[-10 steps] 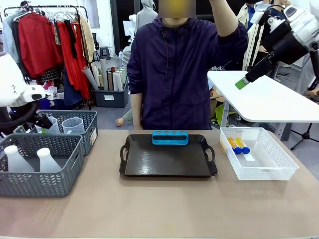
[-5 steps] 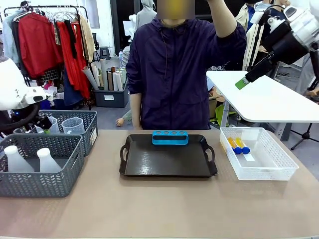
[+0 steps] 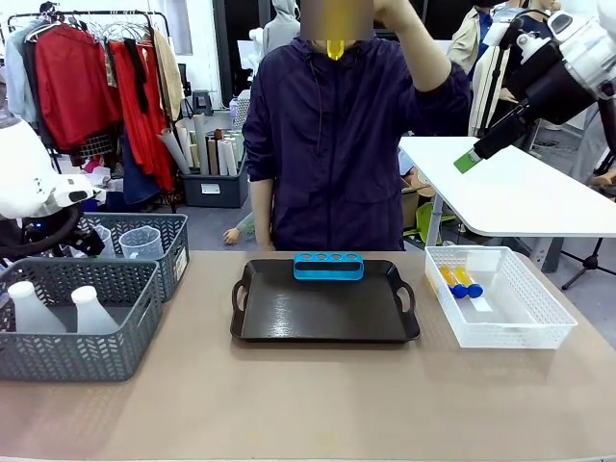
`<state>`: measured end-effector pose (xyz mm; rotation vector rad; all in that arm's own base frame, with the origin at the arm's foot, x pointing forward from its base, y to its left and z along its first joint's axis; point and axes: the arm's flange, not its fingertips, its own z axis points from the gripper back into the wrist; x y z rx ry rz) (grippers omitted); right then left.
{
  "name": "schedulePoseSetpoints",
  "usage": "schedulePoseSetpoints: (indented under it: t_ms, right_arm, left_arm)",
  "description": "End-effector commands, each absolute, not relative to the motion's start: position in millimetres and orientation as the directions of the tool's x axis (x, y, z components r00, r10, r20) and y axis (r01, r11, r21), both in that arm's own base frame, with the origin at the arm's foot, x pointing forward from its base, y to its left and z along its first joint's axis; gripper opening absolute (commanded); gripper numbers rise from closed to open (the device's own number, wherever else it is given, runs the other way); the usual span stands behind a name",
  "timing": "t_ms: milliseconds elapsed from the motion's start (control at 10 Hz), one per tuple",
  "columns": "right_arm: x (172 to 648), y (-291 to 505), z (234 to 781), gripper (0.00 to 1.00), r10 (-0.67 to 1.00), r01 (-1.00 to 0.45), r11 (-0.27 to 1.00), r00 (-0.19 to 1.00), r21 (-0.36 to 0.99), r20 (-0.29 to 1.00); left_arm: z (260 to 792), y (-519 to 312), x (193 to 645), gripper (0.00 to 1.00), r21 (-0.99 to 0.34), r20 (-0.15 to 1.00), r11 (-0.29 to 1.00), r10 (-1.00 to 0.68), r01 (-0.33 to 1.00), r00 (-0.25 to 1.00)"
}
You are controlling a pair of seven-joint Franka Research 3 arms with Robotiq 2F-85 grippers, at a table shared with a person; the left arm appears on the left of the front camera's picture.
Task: Prepare the laboratory tools.
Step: Pick up one Large Measuring Cup and place it on the Handle tray.
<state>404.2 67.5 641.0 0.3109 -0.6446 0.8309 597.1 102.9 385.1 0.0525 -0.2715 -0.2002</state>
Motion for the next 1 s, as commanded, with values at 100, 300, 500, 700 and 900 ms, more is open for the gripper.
schedulePoseSetpoints:
  t_ms: [100,300,500,700,900]
  right_arm:
    - [404.6,67.9,640.5,1.00,0.573,-0.767,0.641,0.499,0.023,0.649]
    - [404.6,67.9,640.5,1.00,0.573,-0.767,0.641,0.499,0.023,0.649]
    - [404.6,67.9,640.5,1.00,0.573,-0.767,0.641,0.499,0.023,0.649]
    - [404.6,67.9,640.5,1.00,0.573,-0.767,0.641,0.499,0.023,0.649]
    - [404.6,67.9,640.5,1.00,0.573,-0.767,0.641,0.499,0.023,0.649]
  left_arm:
    - [386.0,108.2,602.9,0.41,0.084,0.264,0.983,-0.179,0.163,0.948]
    - [386.7,106.7,601.7,0.02,0.097,0.261,0.983,-0.178,0.157,0.949]
    - [388.1,108.2,601.1,0.00,0.104,0.257,0.982,-0.177,0.155,0.950]
    - [393.5,108.8,598.7,0.00,0.123,0.242,0.981,-0.174,0.148,0.955]
    - [402.4,107.0,597.6,0.00,0.115,0.245,0.981,-0.178,0.154,0.953]
